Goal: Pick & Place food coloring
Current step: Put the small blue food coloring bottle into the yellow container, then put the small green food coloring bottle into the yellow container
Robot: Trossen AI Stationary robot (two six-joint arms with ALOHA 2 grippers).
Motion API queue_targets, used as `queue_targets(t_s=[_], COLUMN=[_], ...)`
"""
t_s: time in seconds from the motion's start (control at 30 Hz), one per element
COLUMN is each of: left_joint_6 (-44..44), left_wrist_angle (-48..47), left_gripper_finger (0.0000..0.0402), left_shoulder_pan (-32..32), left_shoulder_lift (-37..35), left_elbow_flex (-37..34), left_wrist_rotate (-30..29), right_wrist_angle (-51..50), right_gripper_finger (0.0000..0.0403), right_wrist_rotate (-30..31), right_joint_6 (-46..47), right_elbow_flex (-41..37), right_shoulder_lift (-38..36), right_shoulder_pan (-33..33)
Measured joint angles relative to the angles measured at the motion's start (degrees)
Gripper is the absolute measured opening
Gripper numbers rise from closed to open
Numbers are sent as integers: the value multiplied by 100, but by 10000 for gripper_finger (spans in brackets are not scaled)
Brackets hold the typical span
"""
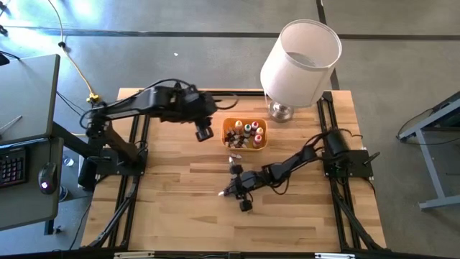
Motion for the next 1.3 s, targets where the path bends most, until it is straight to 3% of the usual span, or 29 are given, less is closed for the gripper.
queue_targets(t_s=[0.07, 0.2, 0.33, 0.4, 0.5, 0.73, 0.93, 1.0, 1.2, 1.3], left_joint_6=[-38, -308, -645, -823, -919, -1154, -2235, -2372, -3400, -4080], left_wrist_angle=[-21, -113, -223, -388, -430, -658, -1443, -1317, -1198, -843], left_gripper_finger=[166, 166, 166, 166, 166, 166, 166, 166, 166, 166], left_shoulder_pan=[-163, -507, -887, -1079, -1414, -2126, -2883, -3159, -3905, -4101], left_shoulder_lift=[-201, -641, -952, -1071, -1168, -1202, -1235, -1425, -1977, -2245], left_elbow_flex=[2, 9, 15, 0, 12, 4, -58, -337, -1685, -2608], left_wrist_rotate=[-258, -541, -533, -525, -529, -627, -1925, -2177, -2617, -2928], right_wrist_angle=[-330, -1223, -2179, -2640, -3101, -3299, -3264, -3180, -2937, -2749], right_gripper_finger=[88, 87, 74, 72, 77, 107, 146, 155, 158, 149], right_wrist_rotate=[541, 2400, 3368, 3391, 2919, 2642, 2769, 2701, 1637, 2107], right_joint_6=[-320, -1138, -1082, -665, -171, -551, -573, -465, 180, 553], right_elbow_flex=[5, 12, 25, 26, 13, 9, 22, 22, 24, 24], right_shoulder_lift=[-434, -1319, -2227, -2471, -2549, -2298, -2293, -2293, -2194, -1921], right_shoulder_pan=[-13, -242, -799, -1130, -1538, -1696, -1569, -1488, -958, -654])
